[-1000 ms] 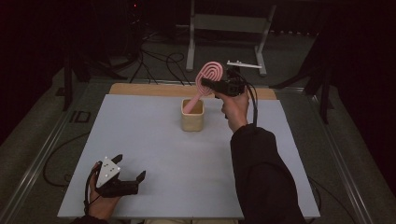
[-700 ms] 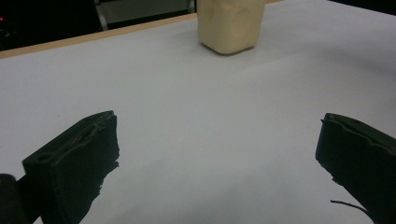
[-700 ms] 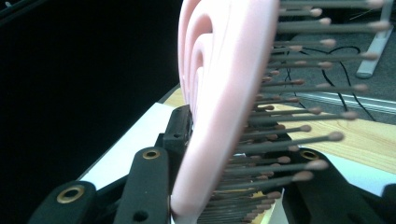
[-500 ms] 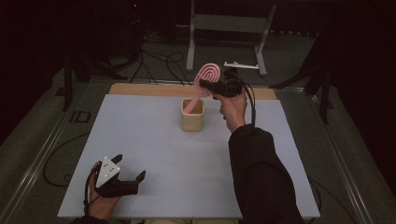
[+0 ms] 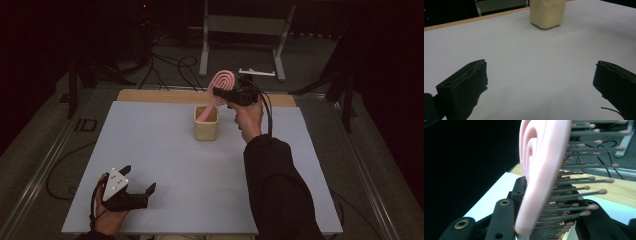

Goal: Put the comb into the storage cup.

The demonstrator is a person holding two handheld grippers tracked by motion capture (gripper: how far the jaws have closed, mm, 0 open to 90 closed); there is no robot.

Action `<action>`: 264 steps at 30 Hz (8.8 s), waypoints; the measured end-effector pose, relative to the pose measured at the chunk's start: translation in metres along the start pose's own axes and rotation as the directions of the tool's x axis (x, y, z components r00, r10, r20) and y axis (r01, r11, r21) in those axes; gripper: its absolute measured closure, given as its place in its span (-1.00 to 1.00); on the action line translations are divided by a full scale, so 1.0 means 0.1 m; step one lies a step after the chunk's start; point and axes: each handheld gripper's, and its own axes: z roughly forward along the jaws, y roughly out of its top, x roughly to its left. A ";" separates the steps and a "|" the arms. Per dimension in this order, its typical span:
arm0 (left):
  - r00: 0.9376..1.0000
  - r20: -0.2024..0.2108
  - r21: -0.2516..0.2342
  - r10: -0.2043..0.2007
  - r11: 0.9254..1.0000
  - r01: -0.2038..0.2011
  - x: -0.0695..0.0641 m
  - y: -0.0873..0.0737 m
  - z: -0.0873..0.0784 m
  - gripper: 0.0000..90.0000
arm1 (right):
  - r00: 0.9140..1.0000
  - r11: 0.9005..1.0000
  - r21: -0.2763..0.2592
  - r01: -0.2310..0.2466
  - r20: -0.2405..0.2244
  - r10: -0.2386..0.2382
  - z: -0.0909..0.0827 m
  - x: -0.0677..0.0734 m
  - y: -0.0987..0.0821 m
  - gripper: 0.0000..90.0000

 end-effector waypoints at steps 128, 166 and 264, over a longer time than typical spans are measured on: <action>1.000 -0.004 -0.009 -0.009 1.000 0.009 0.01 0.00 -0.02 -1.00 | 0.992 0.995 0.041 -0.096 0.082 0.092 0.53 -0.19 -0.39 0.18; 1.000 -0.010 0.003 0.000 1.000 0.000 -0.02 0.01 0.02 -1.00 | 0.990 0.995 0.083 0.064 0.118 -0.074 -0.06 -0.21 -0.65 -0.79; 0.997 -0.065 -0.075 -0.048 0.996 0.043 0.16 0.08 -0.19 -1.00 | 0.916 0.931 -0.122 0.344 0.262 -0.305 -1.91 -0.27 -2.28 -0.79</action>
